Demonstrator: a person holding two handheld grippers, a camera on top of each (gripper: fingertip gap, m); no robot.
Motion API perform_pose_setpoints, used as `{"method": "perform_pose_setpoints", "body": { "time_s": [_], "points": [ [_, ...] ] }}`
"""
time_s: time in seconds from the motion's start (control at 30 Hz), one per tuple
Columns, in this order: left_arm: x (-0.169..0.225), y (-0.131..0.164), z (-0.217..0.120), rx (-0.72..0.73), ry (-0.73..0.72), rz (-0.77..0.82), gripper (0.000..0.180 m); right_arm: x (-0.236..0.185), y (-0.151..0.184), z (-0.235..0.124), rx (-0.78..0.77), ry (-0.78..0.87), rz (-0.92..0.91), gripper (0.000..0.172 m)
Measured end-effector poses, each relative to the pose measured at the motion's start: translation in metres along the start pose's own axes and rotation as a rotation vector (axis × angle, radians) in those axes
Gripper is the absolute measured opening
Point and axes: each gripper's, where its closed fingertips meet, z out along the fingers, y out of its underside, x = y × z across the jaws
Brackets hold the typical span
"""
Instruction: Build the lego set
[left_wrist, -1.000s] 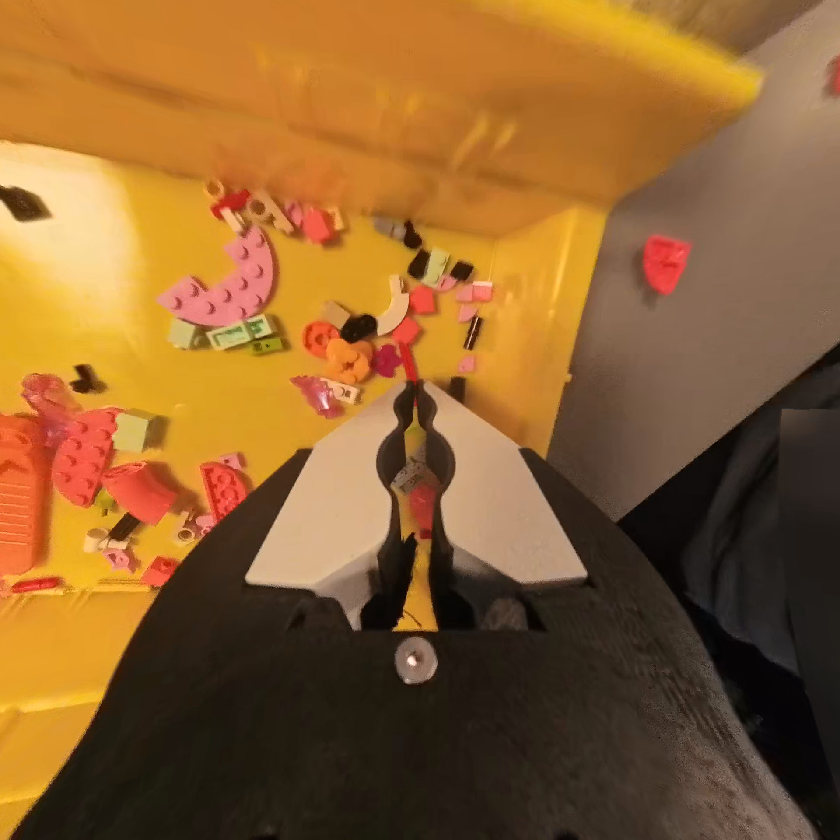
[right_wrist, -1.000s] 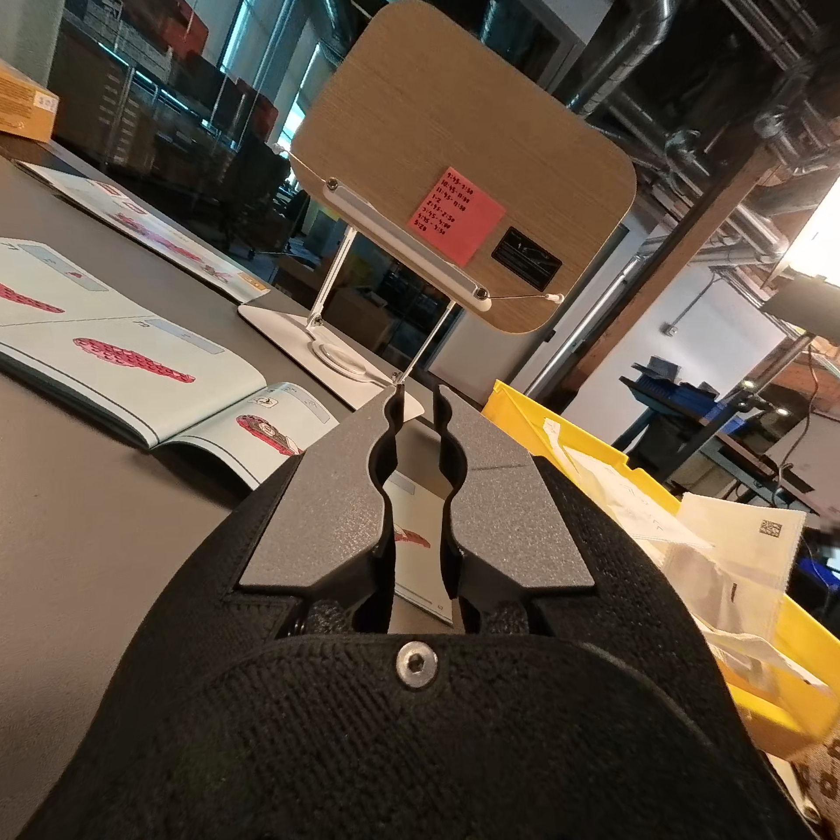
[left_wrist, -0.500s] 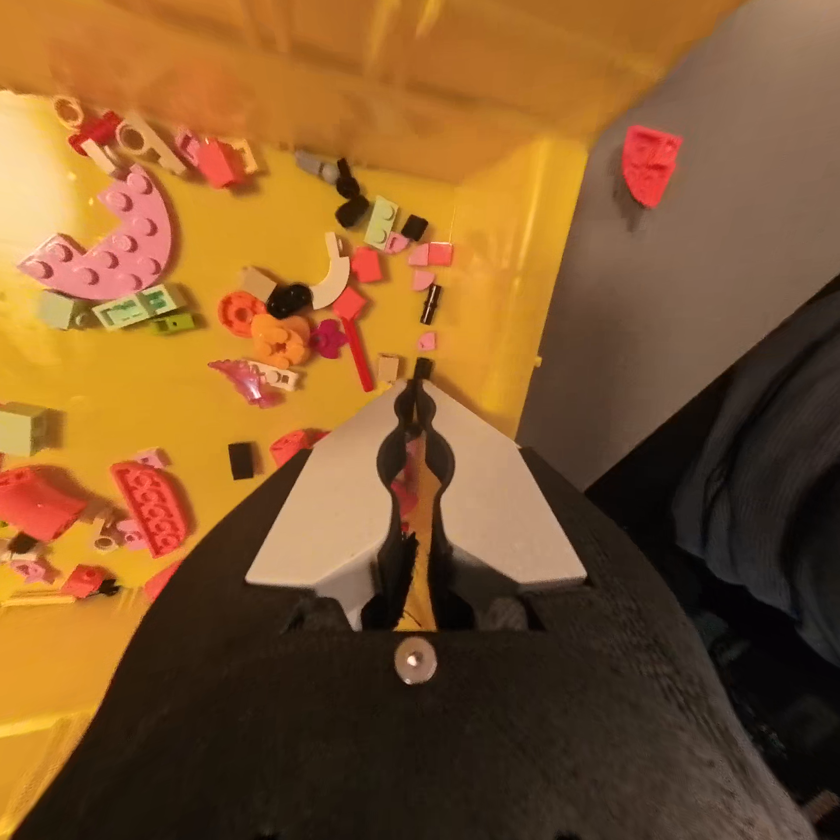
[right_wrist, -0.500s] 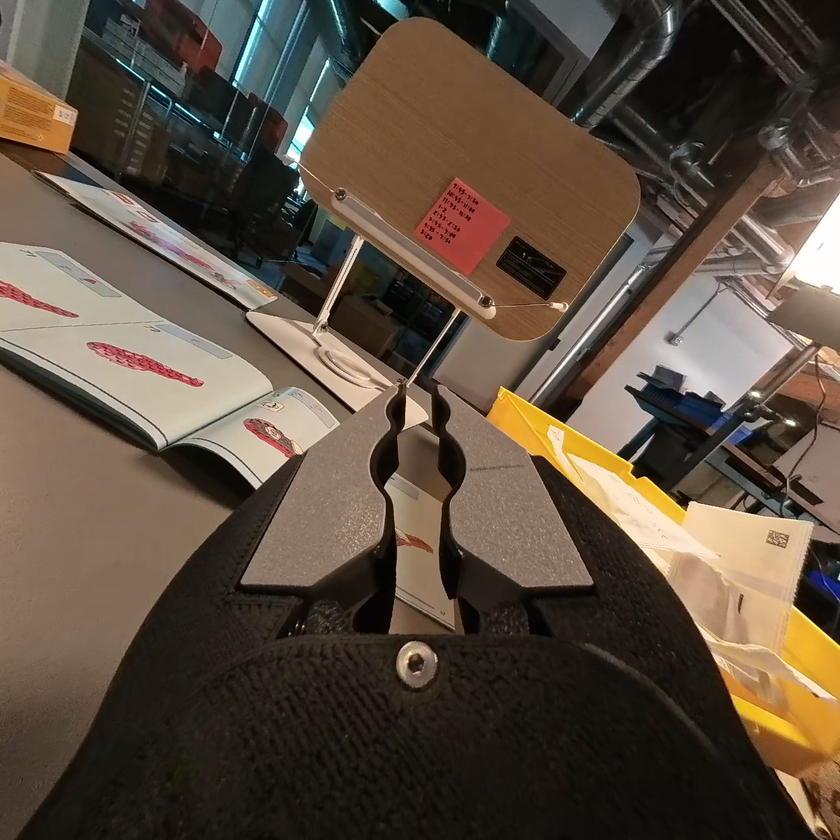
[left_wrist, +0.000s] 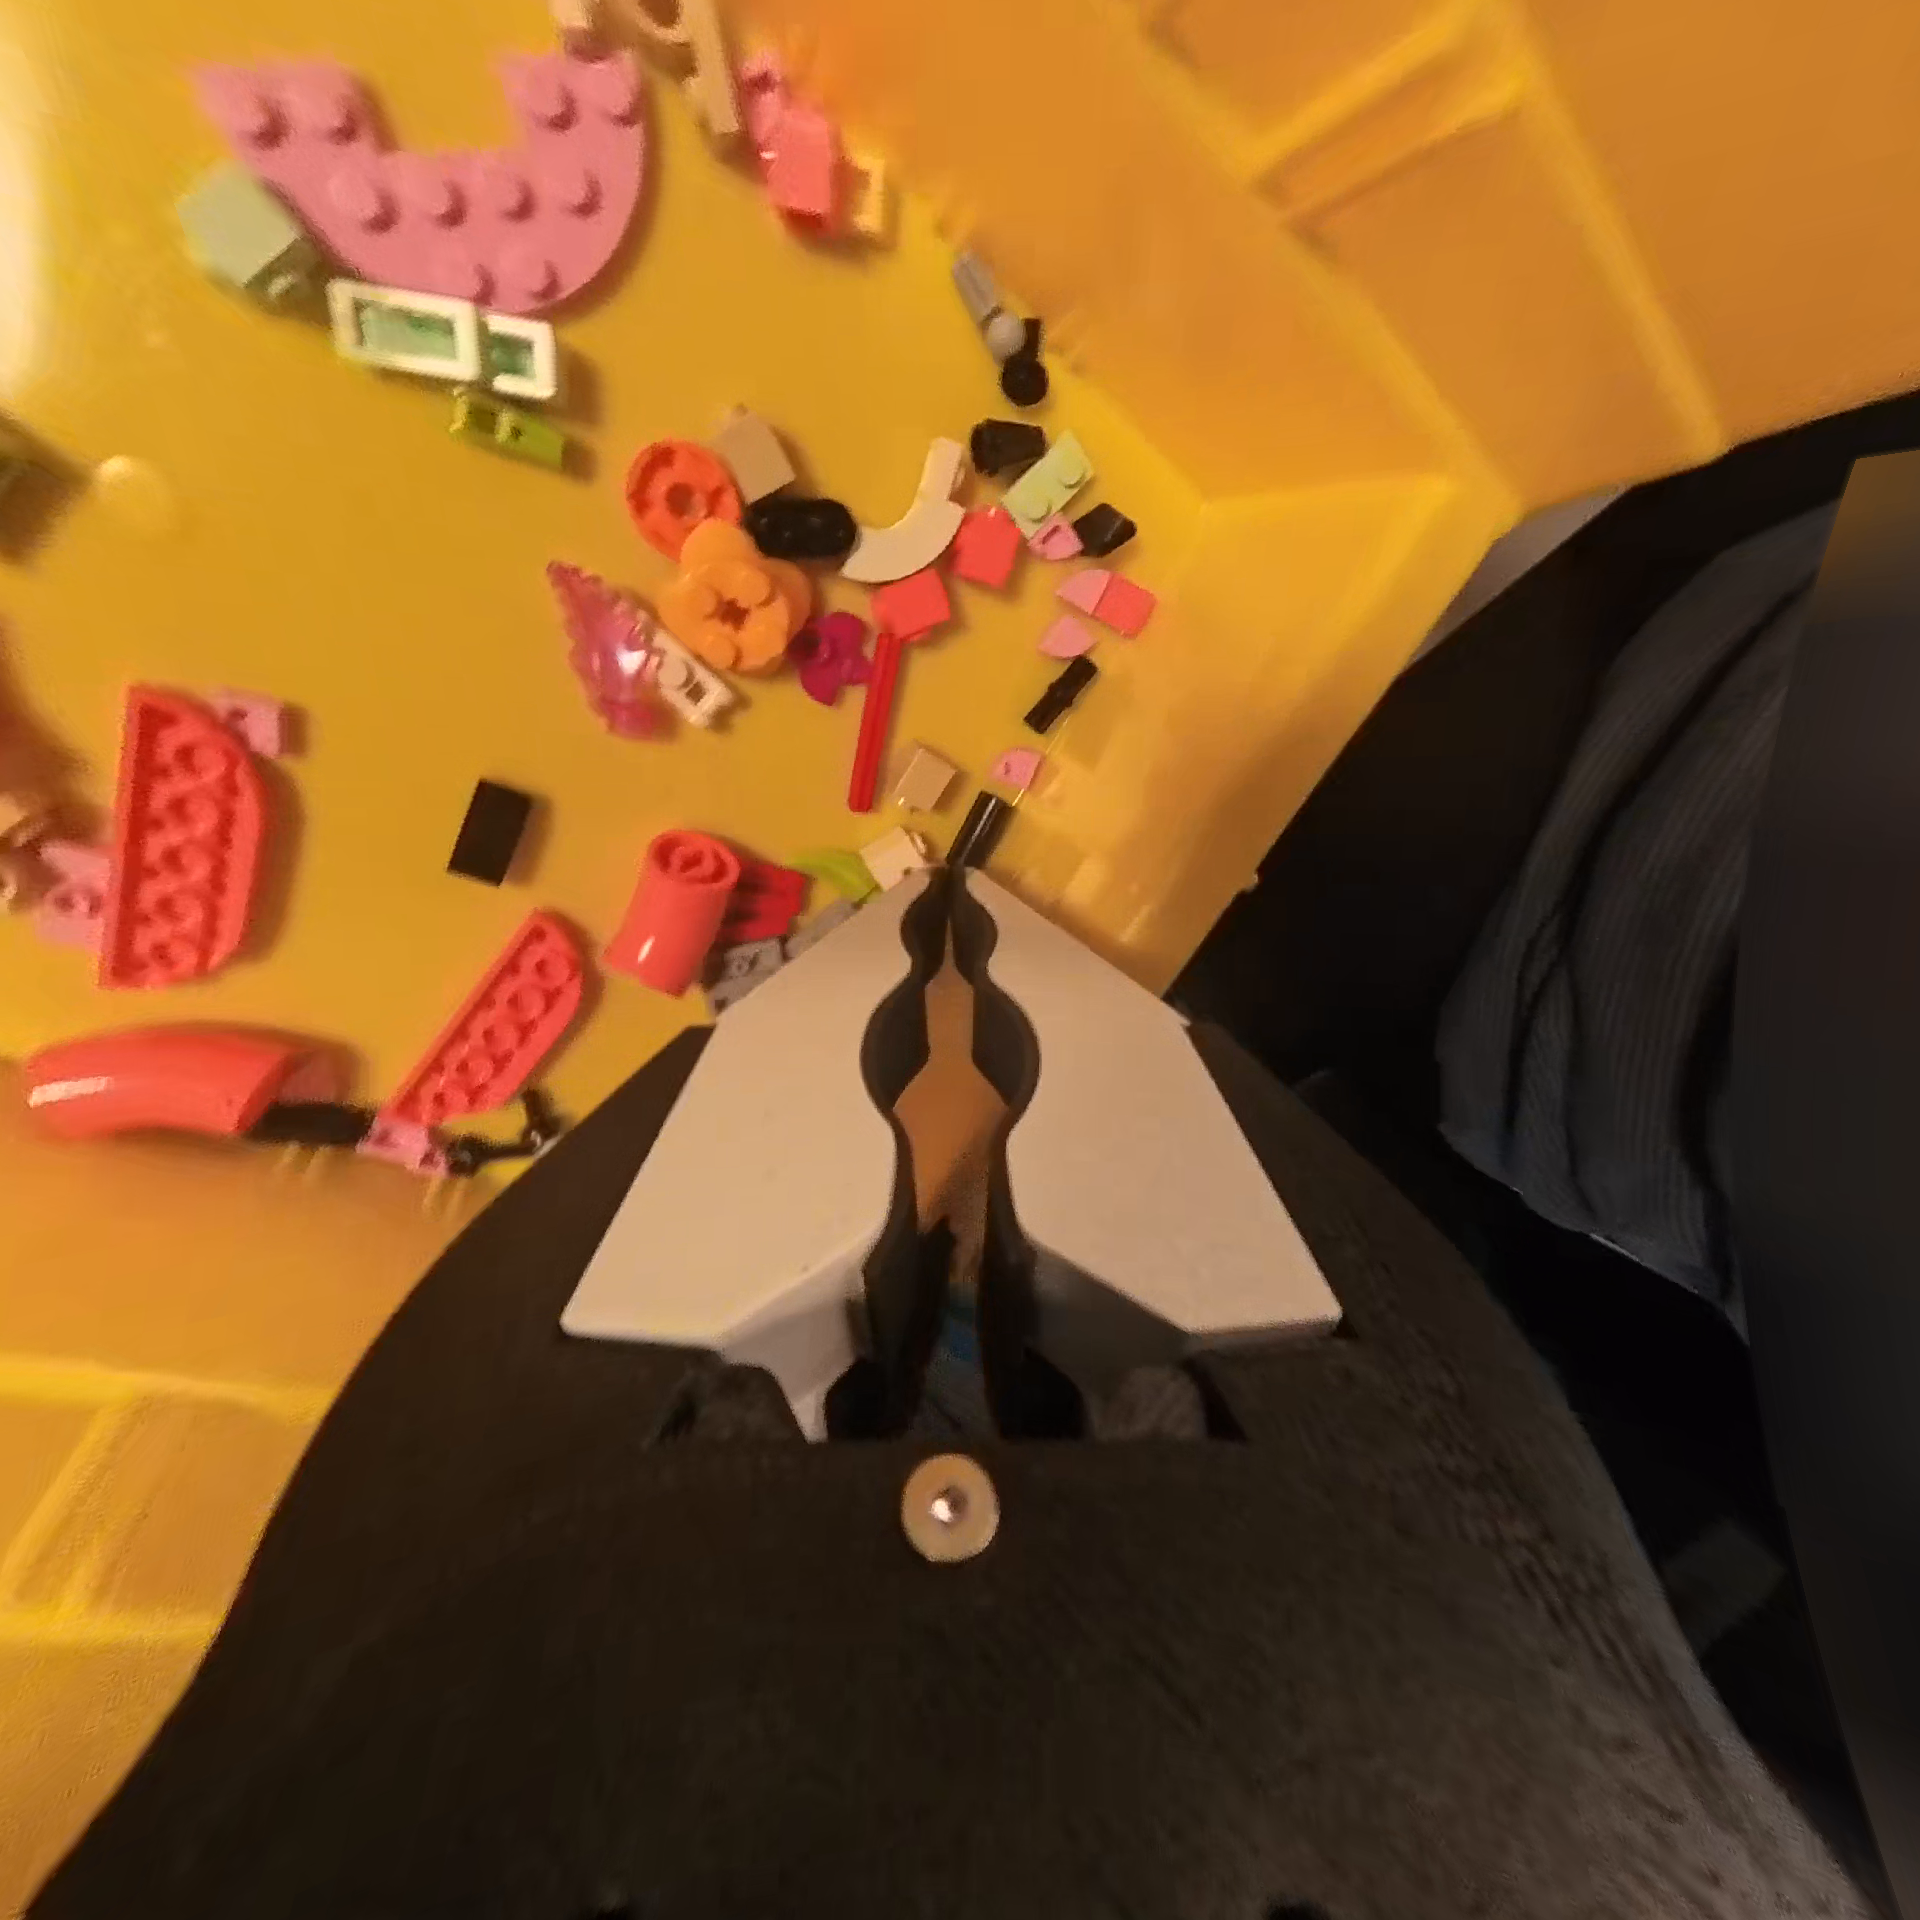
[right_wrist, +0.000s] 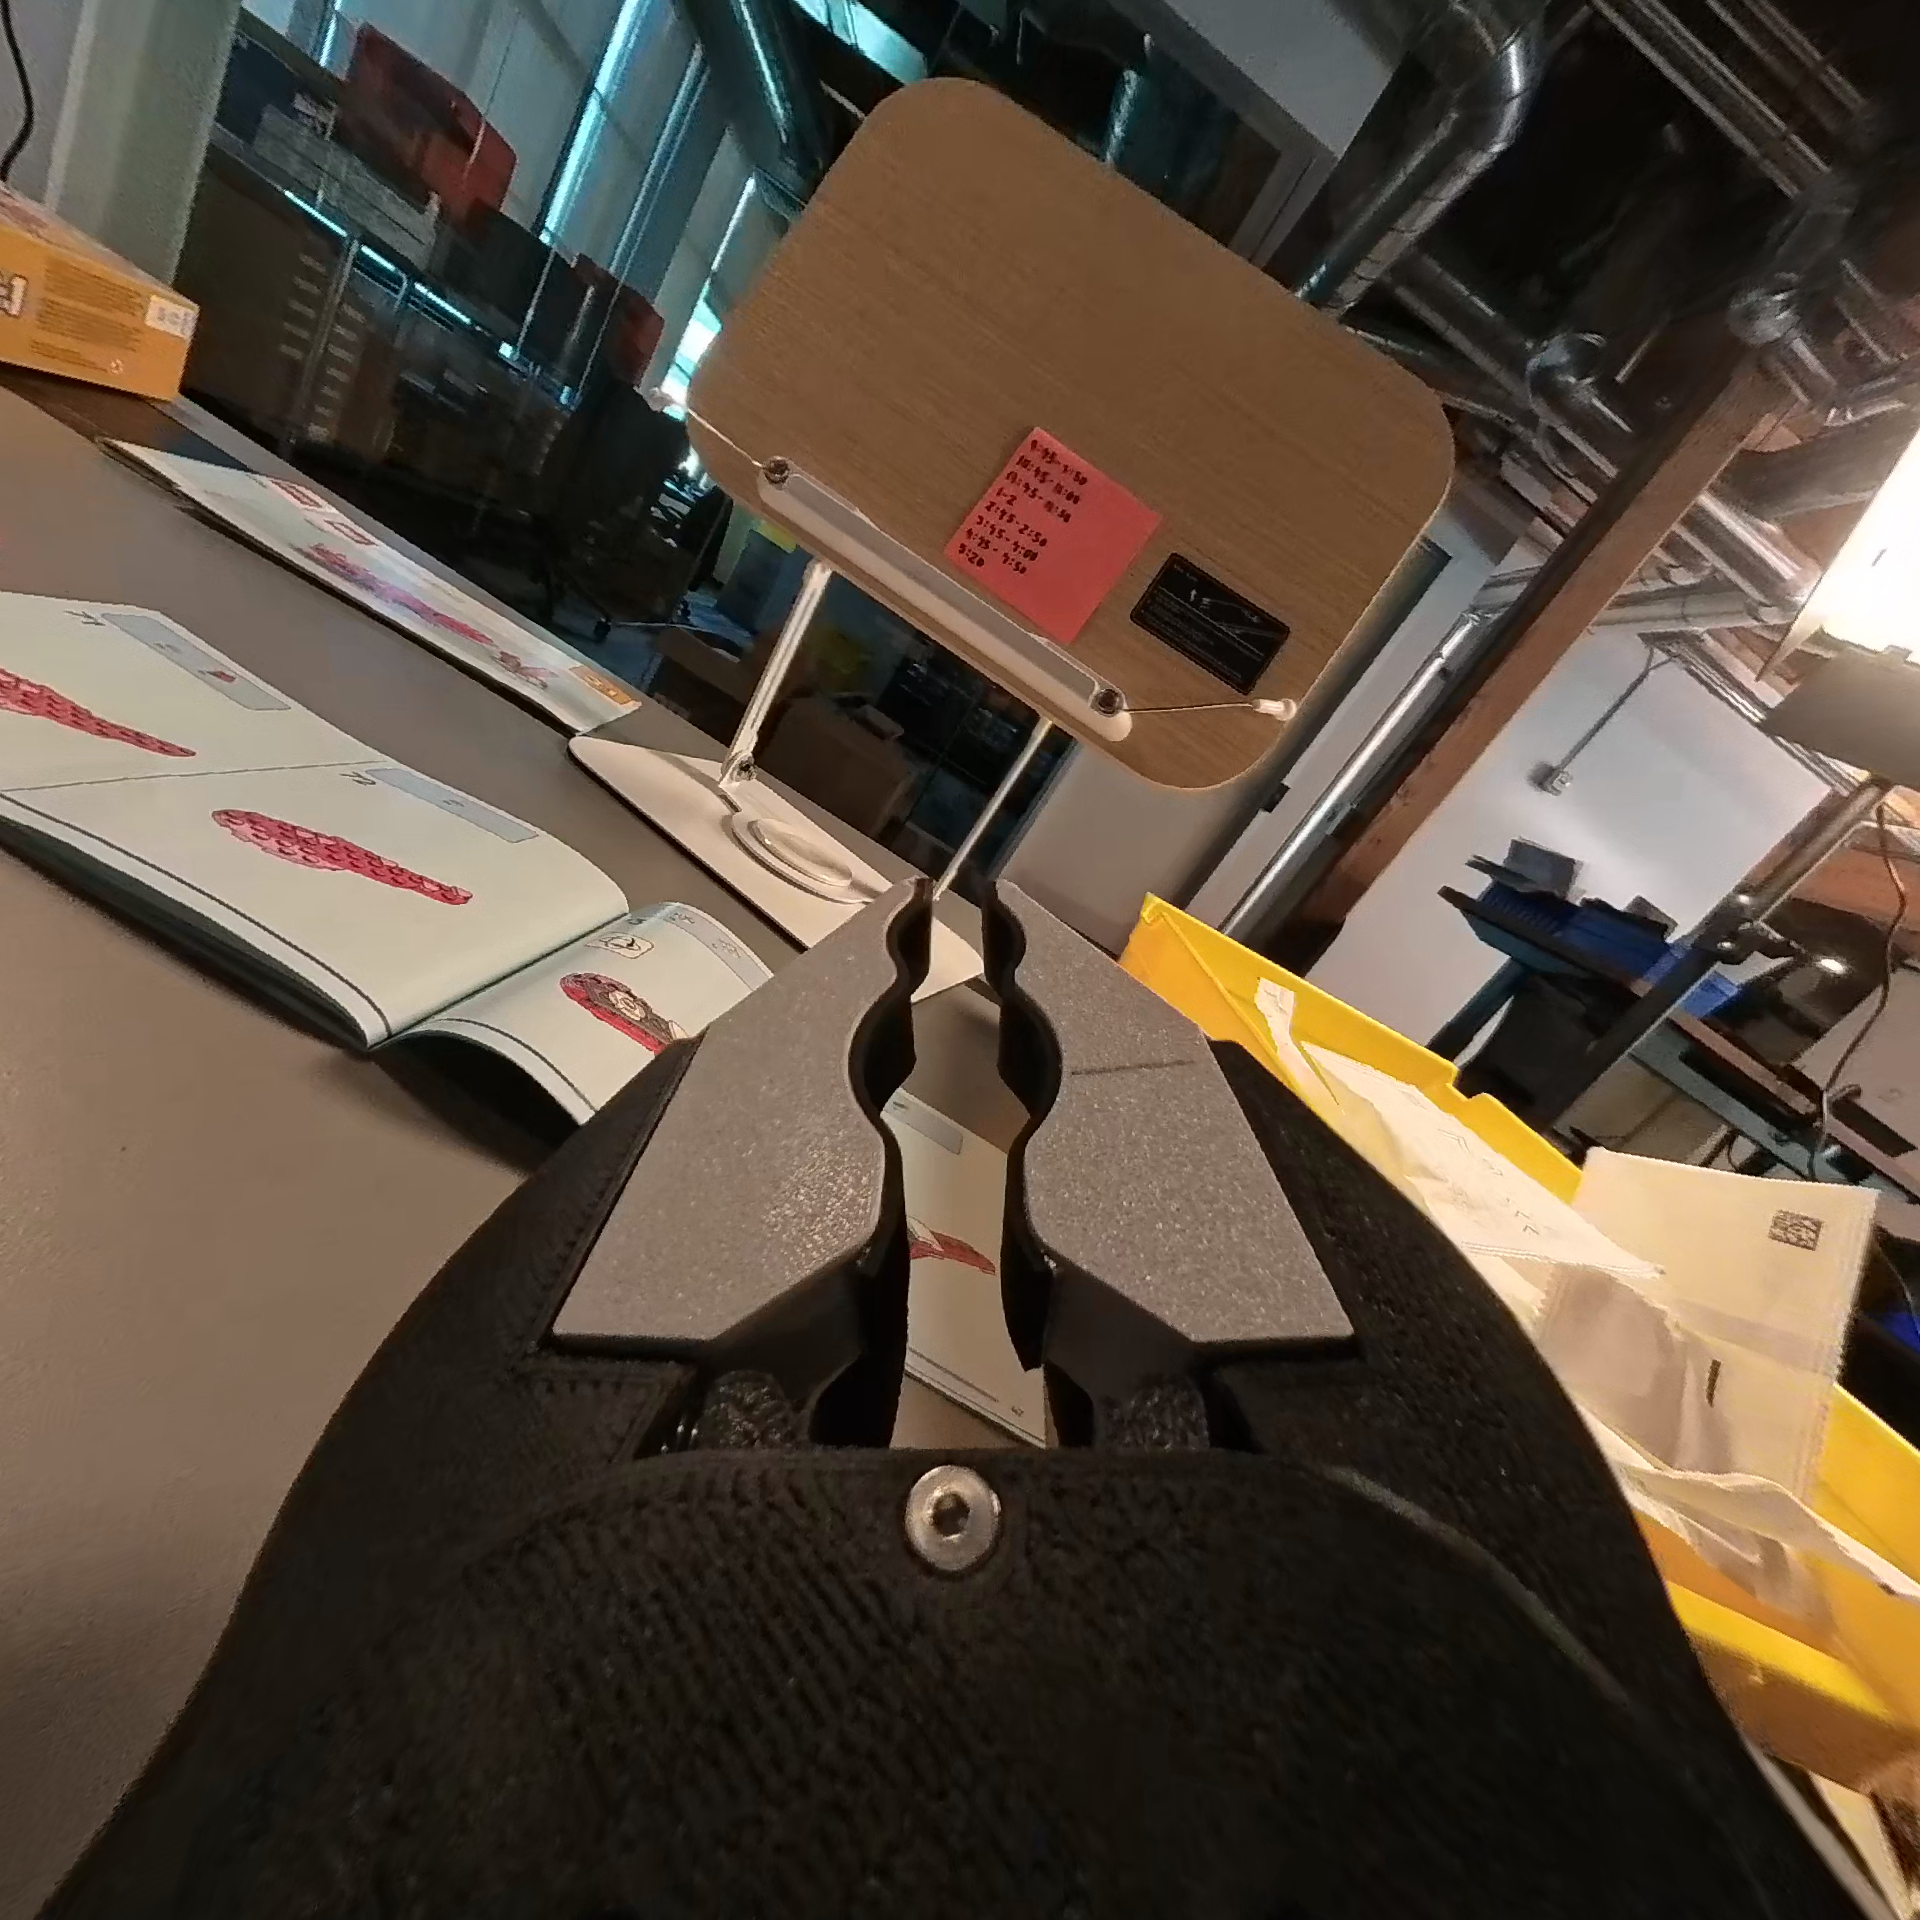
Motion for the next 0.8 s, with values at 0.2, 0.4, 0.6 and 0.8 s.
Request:
{"method": "perform_pose_setpoints", "body": {
  "time_s": [0.2,0.4,0.6,0.8],
  "points": [
    [-0.035,-0.019,-0.042,0.248,-0.165,-0.083,0.000,0.006,0.000,-0.001,0.007,0.020,0.040,0.006],
    [-0.041,-0.037,-0.065,0.413,-0.241,-0.031,0.008,0.011,0.000,-0.001,0.014,0.034,0.067,0.006],
    [-0.035,-0.037,-0.042,0.309,-0.264,0.055,0.016,0.012,0.001,0.001,0.012,0.037,0.080,0.006],
    [-0.025,-0.031,-0.024,0.186,-0.200,0.101,0.013,0.008,0.001,0.002,0.009,0.023,0.065,0.006]
  ]
}}
